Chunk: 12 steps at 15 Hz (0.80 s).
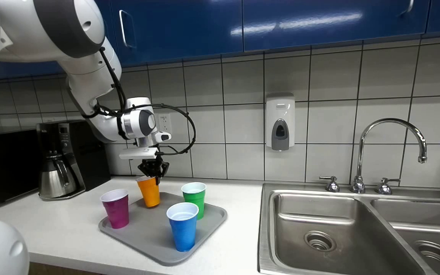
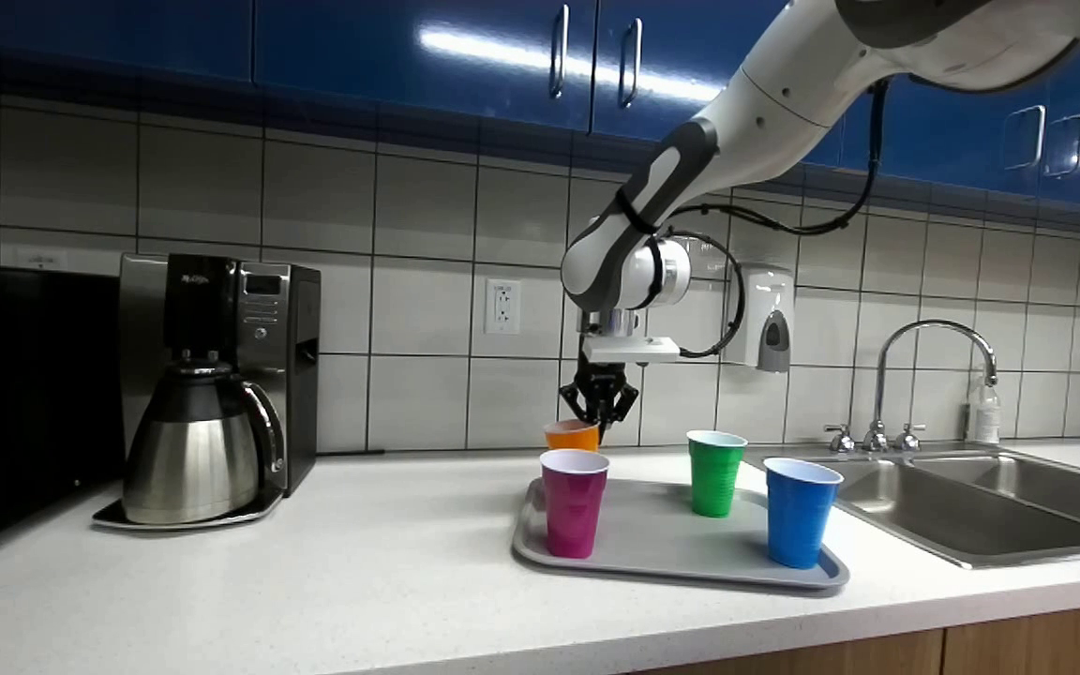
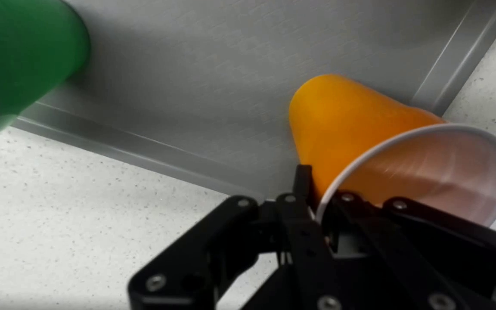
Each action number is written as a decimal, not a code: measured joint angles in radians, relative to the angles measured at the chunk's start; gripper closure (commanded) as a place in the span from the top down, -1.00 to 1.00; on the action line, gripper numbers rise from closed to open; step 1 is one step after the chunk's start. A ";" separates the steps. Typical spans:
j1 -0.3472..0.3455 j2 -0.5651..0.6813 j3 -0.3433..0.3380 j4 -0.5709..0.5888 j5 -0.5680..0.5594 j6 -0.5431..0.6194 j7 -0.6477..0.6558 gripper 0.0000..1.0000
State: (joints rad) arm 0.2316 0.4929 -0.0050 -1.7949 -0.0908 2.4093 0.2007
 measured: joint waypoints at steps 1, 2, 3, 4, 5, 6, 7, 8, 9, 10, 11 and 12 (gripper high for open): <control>-0.004 0.000 0.002 -0.003 0.007 0.008 0.000 -0.97; -0.008 0.000 0.004 -0.005 0.013 0.015 0.000 -0.97; -0.012 0.000 0.006 -0.008 0.019 0.021 0.000 -0.97; -0.014 0.000 0.007 -0.010 0.024 0.024 0.000 -0.97; -0.015 0.000 0.007 -0.012 0.026 0.027 0.000 -0.97; -0.017 0.000 0.007 -0.013 0.028 0.030 0.000 -0.97; -0.019 0.000 0.007 -0.014 0.030 0.033 0.000 -0.97; -0.020 0.000 0.007 -0.016 0.032 0.036 0.000 -0.97; -0.021 0.000 0.007 -0.018 0.033 0.039 0.000 -0.97; -0.022 0.000 0.007 -0.019 0.034 0.041 0.000 -0.97; -0.022 0.000 0.007 -0.021 0.035 0.043 0.000 -0.97; -0.023 0.000 0.007 -0.023 0.035 0.045 0.000 -0.97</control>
State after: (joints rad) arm 0.2089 0.4929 0.0023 -1.8175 -0.0557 2.4542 0.2007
